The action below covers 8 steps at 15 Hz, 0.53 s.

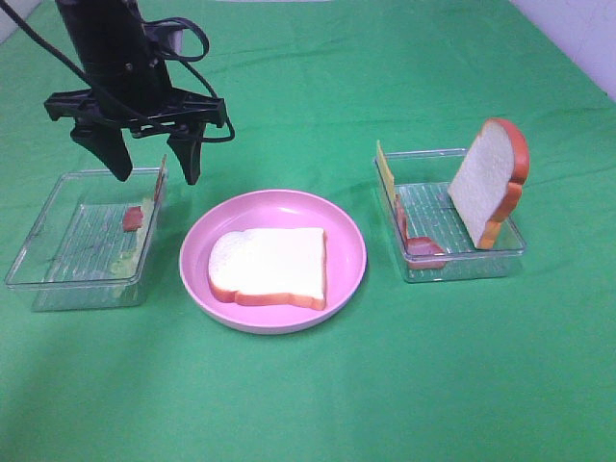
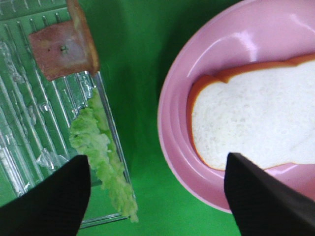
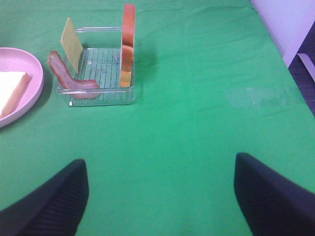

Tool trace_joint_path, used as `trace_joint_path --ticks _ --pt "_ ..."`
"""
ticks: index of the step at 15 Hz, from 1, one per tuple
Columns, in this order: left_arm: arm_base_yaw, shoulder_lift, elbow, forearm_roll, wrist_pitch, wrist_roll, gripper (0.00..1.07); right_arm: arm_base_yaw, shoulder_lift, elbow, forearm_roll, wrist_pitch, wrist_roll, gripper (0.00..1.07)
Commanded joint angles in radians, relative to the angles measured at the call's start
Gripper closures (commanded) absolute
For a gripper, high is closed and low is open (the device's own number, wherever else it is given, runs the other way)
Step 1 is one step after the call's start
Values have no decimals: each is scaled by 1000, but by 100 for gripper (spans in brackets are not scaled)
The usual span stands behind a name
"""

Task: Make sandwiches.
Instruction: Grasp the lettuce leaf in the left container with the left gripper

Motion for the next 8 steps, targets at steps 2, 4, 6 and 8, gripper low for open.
trace_joint_path --ticks 2,4,6,8 --pt "-7 -49 95 63 77 -60 37 -4 -13 4 -5 -11 -12 30" --pt "-7 -48 141 73 75 -116 37 -4 -13 4 -5 -11 -12 30" --pt "-7 -27 147 67 25 -136 37 -4 -13 4 -5 -11 -12 30" --pt "-7 -11 147 58 -19 -153 37 -4 -13 4 -5 -11 -12 30"
